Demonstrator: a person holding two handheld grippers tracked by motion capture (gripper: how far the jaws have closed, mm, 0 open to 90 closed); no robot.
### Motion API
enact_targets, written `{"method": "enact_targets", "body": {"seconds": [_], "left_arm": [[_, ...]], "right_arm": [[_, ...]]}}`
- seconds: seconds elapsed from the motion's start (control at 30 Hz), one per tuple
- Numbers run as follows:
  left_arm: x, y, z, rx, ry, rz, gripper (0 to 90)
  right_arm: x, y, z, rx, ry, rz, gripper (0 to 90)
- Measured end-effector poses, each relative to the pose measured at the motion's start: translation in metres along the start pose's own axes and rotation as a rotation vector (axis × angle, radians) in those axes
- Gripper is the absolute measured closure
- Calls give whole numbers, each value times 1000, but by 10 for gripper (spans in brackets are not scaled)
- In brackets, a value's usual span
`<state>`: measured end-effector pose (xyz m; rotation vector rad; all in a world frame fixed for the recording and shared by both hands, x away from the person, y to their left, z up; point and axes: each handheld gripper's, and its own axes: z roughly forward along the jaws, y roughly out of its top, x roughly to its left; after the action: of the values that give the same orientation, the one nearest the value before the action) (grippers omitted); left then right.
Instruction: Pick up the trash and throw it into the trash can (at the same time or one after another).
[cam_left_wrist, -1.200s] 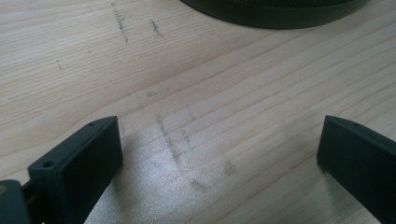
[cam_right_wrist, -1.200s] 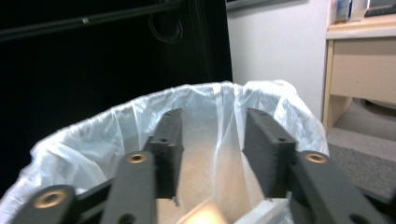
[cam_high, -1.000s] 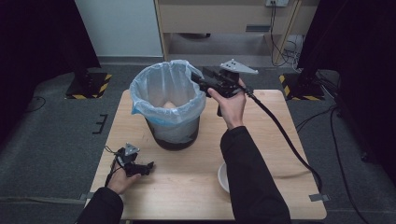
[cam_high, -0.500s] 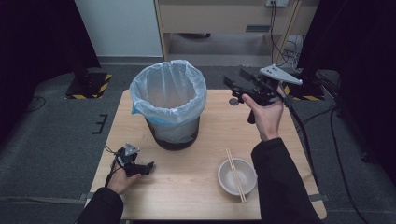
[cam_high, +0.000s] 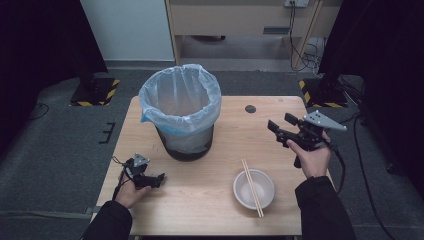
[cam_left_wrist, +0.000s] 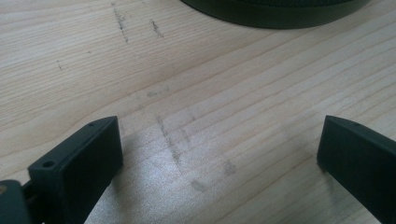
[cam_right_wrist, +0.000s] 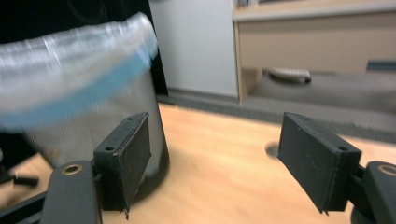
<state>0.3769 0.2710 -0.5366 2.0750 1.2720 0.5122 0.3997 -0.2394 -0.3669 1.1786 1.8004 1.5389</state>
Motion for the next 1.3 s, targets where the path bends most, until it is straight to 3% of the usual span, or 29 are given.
{"method": "enact_targets", "body": {"seconds": [0.33, 0.57, 0.8, 1.03, 1.3], "left_arm": [[0, 0, 0, 0, 1, -1, 0], [0, 0, 0, 0, 1, -1, 0], [0, 0, 0, 0, 1, -1, 0], [0, 0, 0, 0, 1, -1, 0], [0, 0, 0, 0, 1, -1, 0]], "right_arm": [[-17, -52, -18, 159, -63, -30, 265], [-17, -65, -22, 212, -60, -34, 305], [-6, -74, -15, 267, -50, -56, 313], [4, -78, -12, 291, -16, -70, 337], [21, -88, -28, 306, 62, -53, 417]]}}
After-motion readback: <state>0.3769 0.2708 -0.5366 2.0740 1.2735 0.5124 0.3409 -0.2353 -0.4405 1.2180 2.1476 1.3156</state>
